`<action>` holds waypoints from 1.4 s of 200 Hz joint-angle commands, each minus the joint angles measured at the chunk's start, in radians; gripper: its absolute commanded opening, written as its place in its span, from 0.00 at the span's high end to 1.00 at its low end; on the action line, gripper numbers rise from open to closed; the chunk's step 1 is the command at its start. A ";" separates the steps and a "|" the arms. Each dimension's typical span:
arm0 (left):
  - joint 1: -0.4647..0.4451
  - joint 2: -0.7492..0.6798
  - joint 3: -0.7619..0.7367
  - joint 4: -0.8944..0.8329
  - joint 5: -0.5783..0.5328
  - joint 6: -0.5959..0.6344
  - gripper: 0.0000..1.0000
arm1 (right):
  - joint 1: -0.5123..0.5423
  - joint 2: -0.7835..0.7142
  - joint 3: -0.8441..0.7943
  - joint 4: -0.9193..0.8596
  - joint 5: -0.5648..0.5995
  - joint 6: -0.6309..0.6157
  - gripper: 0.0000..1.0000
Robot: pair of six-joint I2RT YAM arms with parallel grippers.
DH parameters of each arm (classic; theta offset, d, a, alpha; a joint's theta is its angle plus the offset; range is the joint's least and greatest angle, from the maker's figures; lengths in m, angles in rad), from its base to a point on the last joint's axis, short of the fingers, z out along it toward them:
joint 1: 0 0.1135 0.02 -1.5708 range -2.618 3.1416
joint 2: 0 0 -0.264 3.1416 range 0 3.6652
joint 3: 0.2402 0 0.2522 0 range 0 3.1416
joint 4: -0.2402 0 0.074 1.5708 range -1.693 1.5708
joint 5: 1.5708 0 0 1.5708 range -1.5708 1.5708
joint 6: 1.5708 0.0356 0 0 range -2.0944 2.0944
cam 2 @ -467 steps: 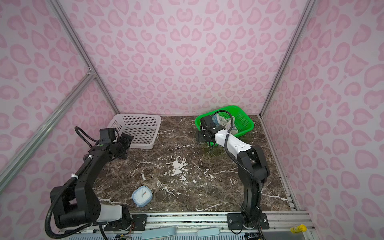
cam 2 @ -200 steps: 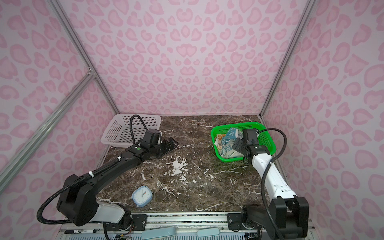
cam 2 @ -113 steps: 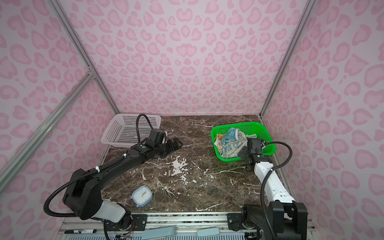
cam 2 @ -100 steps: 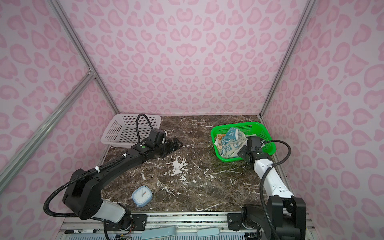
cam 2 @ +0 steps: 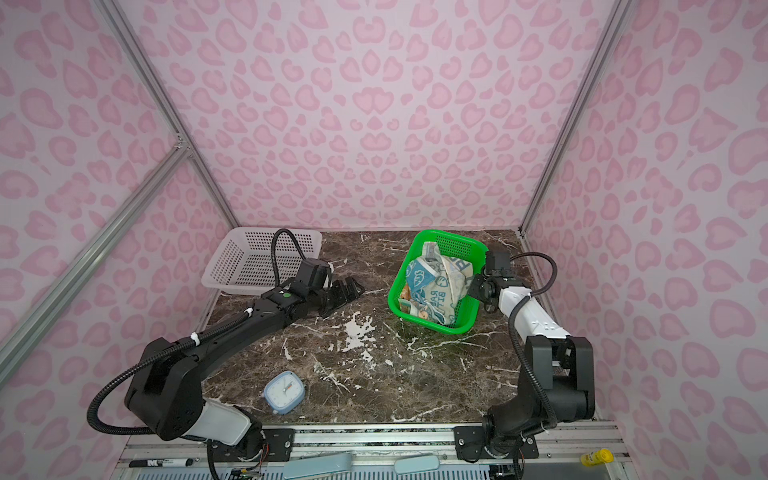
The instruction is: Fold and stack the towels
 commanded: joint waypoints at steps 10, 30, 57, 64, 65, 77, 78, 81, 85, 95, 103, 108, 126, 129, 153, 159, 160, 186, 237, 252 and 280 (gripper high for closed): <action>-0.003 0.001 -0.006 0.012 -0.003 -0.008 0.03 | 0.010 0.091 0.088 -0.166 0.205 -0.071 0.77; -0.003 -0.008 -0.010 -0.001 -0.014 0.001 0.03 | 0.047 0.067 0.135 -0.188 0.232 -0.081 0.48; -0.001 -0.026 -0.025 0.007 -0.031 -0.002 0.03 | 0.192 0.016 0.222 -0.238 0.306 -0.059 0.07; -0.001 -0.023 -0.021 0.008 -0.031 -0.002 0.02 | 0.227 0.011 0.244 -0.232 0.281 -0.052 0.02; -0.001 -0.023 -0.020 0.007 -0.031 -0.001 0.03 | 0.230 0.012 0.246 -0.230 0.278 -0.051 0.02; 0.003 -0.011 -0.005 -0.002 -0.024 0.000 0.02 | 0.296 0.025 0.277 -0.206 0.255 -0.017 0.01; 0.003 -0.009 -0.003 -0.004 -0.023 0.002 0.03 | 0.301 0.027 0.279 -0.202 0.252 -0.015 0.01; 0.004 -0.005 0.003 -0.007 -0.020 0.001 0.03 | 0.315 0.037 0.285 -0.188 0.242 -0.008 0.01; 0.004 -0.001 0.009 -0.011 -0.017 0.001 0.03 | 0.335 0.050 0.293 -0.167 0.226 0.002 0.01; 0.007 0.001 0.015 -0.013 -0.011 0.001 0.03 | 0.370 0.105 0.333 -0.141 0.185 0.028 0.01; 0.008 -0.001 0.015 -0.013 -0.010 0.000 0.03 | 0.398 0.158 0.388 -0.152 0.169 0.048 0.01; 0.007 -0.003 0.012 -0.013 -0.011 -0.002 0.02 | 0.412 0.194 0.425 -0.169 0.164 0.052 0.01; 0.011 -0.020 -0.006 -0.013 -0.012 -0.005 0.03 | 0.466 0.332 0.598 -0.226 0.163 0.057 0.01; 0.011 -0.022 -0.009 -0.013 -0.013 -0.005 0.03 | 0.473 0.351 0.621 -0.229 0.160 0.056 0.01; 0.018 -0.041 -0.040 -0.016 -0.011 -0.006 0.03 | 0.508 0.536 0.817 -0.341 0.167 0.050 0.06; 0.020 -0.046 -0.047 -0.016 -0.010 -0.003 0.03 | 0.514 0.563 0.842 -0.361 0.192 0.048 0.09; 0.020 -0.047 -0.048 -0.016 -0.010 -0.003 0.03 | 0.515 0.567 0.844 -0.363 0.194 0.047 0.09; 0.028 -0.069 -0.077 -0.023 -0.020 0.004 0.03 | 0.512 0.588 0.806 -0.342 0.217 0.052 0.20; 0.036 -0.040 -0.089 -0.003 0.005 0.007 0.03 | 0.512 0.559 0.679 -0.295 0.237 0.008 0.58; 0.036 -0.032 -0.087 0.002 0.010 0.006 0.03 | 0.511 0.536 0.637 -0.286 0.228 -0.024 0.60; 0.036 -0.024 -0.078 0.008 0.010 0.004 0.03 | 0.501 0.440 0.512 -0.240 0.255 -0.083 0.73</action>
